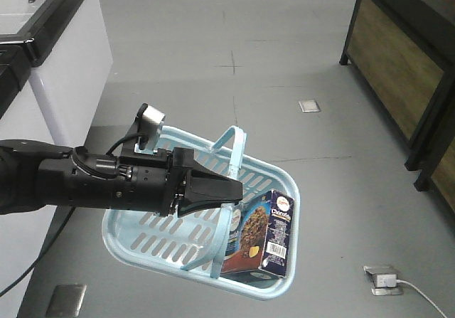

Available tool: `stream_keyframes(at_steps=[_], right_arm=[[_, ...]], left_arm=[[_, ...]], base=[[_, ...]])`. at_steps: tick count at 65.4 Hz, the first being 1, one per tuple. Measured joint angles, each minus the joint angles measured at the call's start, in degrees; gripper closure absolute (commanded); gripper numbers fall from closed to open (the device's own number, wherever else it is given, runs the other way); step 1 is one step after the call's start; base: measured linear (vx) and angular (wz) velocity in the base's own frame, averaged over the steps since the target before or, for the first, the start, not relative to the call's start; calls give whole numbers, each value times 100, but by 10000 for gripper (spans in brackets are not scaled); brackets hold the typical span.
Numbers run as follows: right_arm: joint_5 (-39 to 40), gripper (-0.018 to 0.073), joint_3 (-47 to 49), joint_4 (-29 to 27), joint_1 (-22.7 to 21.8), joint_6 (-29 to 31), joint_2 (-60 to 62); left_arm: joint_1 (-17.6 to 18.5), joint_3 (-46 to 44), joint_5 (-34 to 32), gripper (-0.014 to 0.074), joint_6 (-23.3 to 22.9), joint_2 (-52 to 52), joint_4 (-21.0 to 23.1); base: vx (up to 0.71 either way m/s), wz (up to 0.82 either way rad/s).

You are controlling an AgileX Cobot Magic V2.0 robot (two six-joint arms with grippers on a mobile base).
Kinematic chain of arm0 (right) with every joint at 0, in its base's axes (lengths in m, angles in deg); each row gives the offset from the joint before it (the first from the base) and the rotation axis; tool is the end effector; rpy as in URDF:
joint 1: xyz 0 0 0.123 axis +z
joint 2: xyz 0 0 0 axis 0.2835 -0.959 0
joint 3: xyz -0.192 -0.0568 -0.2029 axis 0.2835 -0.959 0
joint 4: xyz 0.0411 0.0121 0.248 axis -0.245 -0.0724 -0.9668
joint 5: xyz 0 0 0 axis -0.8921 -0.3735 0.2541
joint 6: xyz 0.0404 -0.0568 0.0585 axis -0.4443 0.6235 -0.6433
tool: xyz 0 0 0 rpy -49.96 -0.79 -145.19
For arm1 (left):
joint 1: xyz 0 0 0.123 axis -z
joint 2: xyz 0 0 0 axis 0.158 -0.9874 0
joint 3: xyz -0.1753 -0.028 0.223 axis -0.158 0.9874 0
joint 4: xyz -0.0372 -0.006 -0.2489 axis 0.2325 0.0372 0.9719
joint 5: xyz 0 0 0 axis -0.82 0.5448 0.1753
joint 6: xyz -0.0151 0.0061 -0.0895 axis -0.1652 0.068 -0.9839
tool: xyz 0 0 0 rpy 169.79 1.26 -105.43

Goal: Left arm holds basket, right arm returns cookies
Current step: 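Hold the basket up with the left gripper while the base turns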

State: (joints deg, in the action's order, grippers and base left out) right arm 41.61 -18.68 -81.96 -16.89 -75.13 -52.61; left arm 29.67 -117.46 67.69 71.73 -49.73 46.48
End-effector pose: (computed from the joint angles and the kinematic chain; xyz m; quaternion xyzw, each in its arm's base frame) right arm 0.0568 -0.0008 0.1959 0.0130 0.7143 0.0055 0.6997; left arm 0.2638 -0.1834 0.2523 0.0918 0.7795 -0.6037 0.1397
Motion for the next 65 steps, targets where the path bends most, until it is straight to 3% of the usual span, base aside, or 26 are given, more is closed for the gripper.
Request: stream_keyframes(at_steps=[65], right_arm=[[0,563,0,0,0,0,0]], left_arm=[[2,0,2,602,0,5,0]], base=[[26,-2]])
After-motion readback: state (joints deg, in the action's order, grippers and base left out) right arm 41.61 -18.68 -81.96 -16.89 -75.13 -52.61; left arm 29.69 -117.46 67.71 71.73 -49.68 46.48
